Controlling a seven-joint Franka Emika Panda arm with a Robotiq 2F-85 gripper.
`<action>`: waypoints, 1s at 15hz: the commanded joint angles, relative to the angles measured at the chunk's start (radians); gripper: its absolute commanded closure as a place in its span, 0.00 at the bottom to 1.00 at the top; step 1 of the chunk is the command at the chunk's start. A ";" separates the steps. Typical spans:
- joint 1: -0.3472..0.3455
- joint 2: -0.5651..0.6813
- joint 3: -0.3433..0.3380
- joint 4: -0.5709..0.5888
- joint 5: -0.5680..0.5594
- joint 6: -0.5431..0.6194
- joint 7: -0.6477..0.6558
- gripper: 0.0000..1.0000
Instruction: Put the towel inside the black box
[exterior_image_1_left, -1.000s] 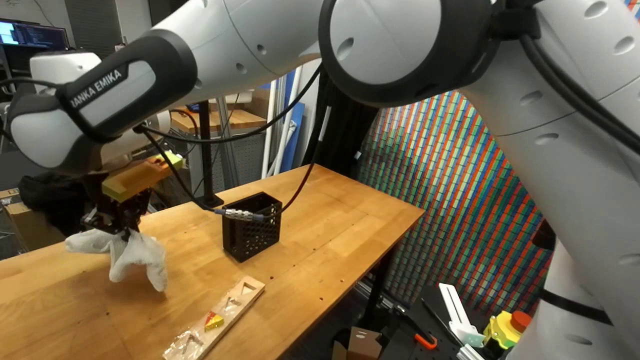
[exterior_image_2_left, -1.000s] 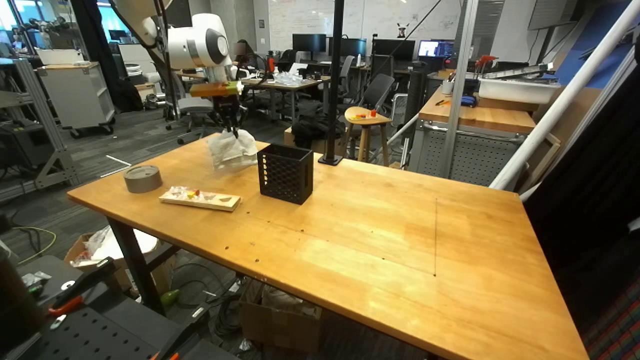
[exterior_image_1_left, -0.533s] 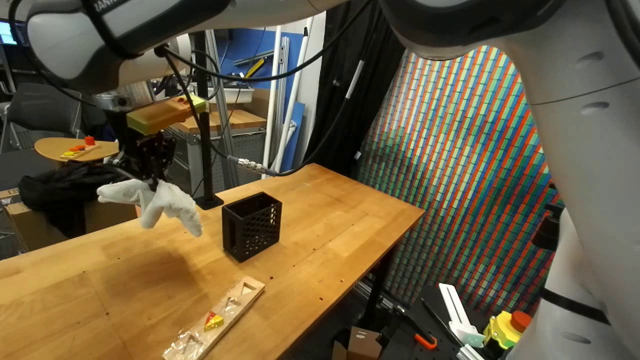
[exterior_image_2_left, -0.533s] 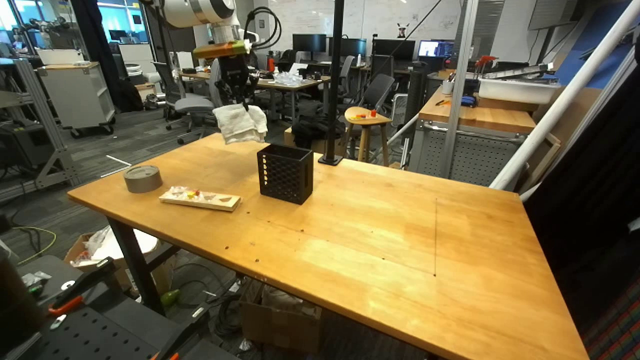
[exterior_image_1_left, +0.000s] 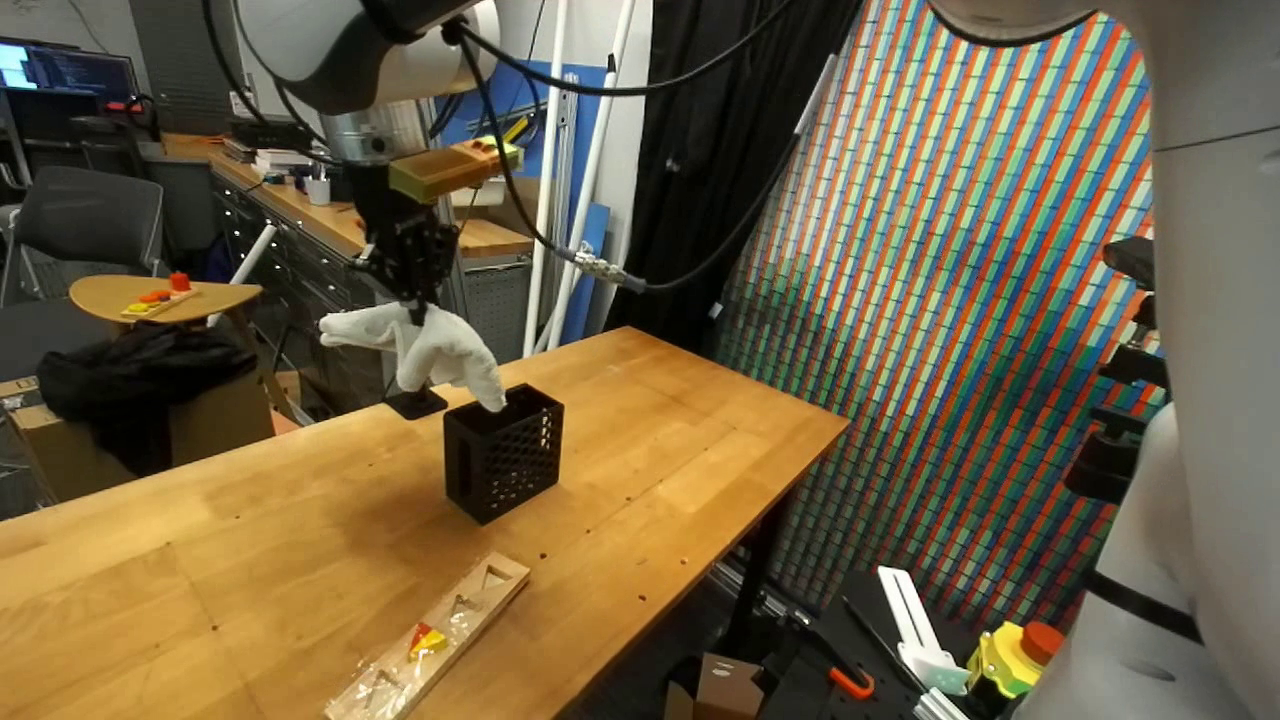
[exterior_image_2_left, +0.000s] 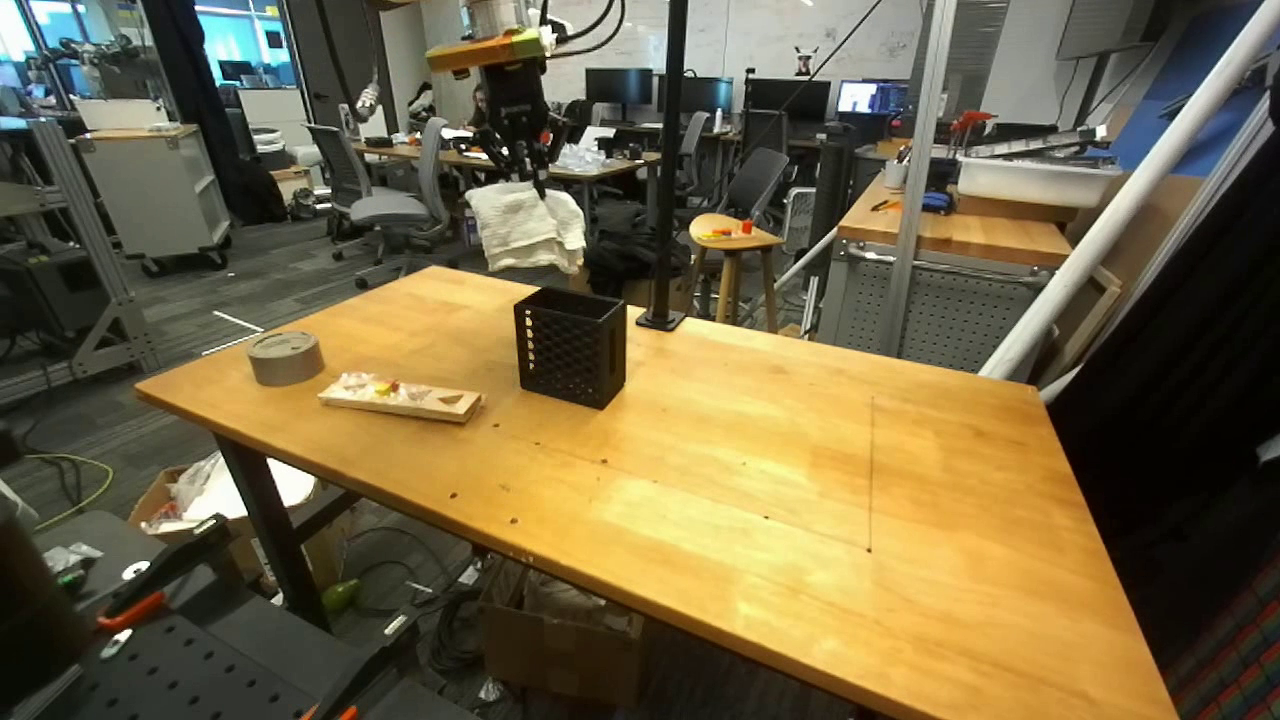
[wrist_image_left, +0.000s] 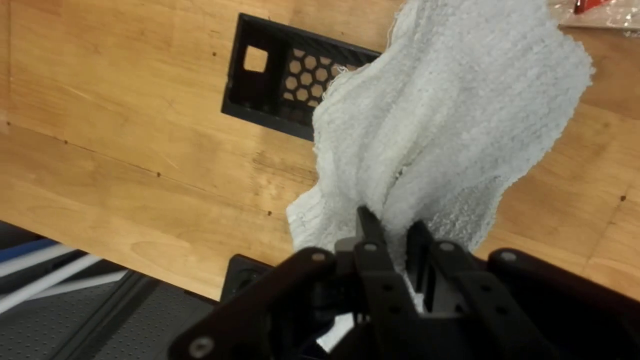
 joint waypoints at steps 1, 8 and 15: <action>-0.056 -0.124 -0.004 -0.156 -0.006 0.049 -0.058 0.95; -0.144 -0.125 -0.003 -0.266 0.016 0.161 -0.203 0.95; -0.182 -0.051 0.011 -0.274 0.070 0.277 -0.321 0.95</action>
